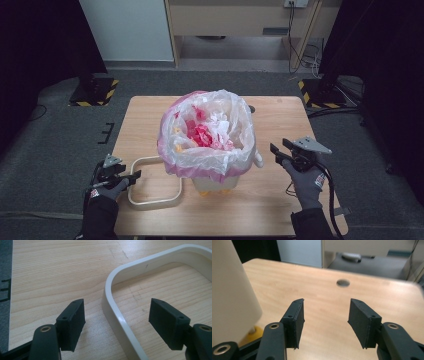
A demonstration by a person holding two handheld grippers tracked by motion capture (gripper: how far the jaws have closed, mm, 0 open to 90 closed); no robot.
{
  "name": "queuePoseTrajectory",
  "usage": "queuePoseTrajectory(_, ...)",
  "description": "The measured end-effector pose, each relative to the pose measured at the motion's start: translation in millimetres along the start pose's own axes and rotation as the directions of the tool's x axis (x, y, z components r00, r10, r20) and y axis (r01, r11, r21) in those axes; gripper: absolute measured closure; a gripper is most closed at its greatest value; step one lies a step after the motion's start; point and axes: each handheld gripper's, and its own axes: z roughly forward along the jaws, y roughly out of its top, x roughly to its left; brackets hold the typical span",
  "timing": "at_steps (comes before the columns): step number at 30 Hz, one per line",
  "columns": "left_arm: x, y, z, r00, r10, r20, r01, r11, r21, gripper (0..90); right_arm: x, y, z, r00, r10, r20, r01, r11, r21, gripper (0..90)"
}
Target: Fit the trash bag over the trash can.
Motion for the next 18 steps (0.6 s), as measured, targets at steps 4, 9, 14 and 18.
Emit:
queuePoseTrajectory(4,0.7,-0.3,0.0,1.0000,-0.003,-0.009,0.003,1.0000,-0.004,28.2,-10.4,-26.8,9.2,0.9997,0.011,-0.021,-0.008,0.994,0.106,46.6)
queuePoseTrajectory(9,5.2,2.5,1.1,0.9997,0.006,-0.025,-0.007,0.9998,-0.018,27.4,-19.3,-51.0,19.1,0.9996,0.026,-0.014,-0.023,0.978,0.209,46.7)
queuePoseTrajectory(14,10.2,7.2,8.8,0.9991,0.041,-0.015,-0.041,0.9990,-0.019,27.2,-29.3,-62.7,21.4,0.9999,0.016,0.000,-0.016,0.965,0.262,46.7)
queuePoseTrajectory(18,8.8,11.4,11.7,0.9952,0.097,-0.013,-0.097,0.9950,-0.024,27.4,-37.1,-68.1,20.7,0.9997,-0.022,-0.008,0.023,0.955,0.297,45.5)
